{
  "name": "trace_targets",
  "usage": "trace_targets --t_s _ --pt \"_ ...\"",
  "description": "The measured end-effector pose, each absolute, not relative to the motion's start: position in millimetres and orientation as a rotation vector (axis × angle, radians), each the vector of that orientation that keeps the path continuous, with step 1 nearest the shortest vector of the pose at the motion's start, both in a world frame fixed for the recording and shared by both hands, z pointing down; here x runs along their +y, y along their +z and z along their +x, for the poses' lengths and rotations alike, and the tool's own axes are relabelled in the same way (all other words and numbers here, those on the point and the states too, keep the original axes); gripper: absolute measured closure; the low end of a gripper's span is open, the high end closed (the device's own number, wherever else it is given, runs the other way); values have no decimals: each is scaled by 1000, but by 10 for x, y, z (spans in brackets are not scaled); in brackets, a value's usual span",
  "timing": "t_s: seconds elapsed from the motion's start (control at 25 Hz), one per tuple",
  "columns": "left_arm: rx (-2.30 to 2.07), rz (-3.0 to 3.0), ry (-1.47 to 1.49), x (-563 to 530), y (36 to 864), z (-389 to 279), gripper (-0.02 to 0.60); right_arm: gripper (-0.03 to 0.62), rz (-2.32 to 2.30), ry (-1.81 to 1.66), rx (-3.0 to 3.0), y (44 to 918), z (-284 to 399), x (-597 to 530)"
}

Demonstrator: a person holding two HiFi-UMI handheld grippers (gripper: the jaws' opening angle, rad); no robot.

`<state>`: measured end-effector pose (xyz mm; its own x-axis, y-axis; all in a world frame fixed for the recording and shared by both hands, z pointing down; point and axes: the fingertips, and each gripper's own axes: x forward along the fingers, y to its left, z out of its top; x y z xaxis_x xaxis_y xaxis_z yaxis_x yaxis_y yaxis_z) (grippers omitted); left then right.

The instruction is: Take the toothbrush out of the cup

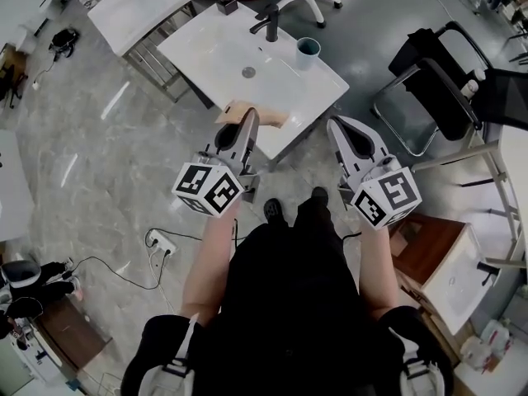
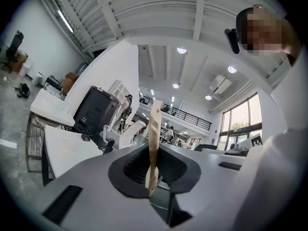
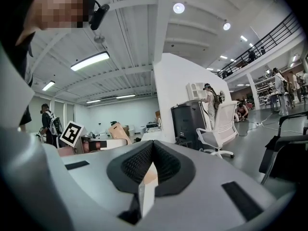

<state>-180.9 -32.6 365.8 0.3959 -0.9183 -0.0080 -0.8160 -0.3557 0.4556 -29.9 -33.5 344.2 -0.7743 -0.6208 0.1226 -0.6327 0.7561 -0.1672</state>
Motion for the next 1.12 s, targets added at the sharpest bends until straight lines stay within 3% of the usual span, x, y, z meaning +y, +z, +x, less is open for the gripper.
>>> trace_targets --t_s 1.12 --pt "-1426 2280 -443 -385 3512 -1626 540 563 1077 251 -2842 3431 -1 -271"
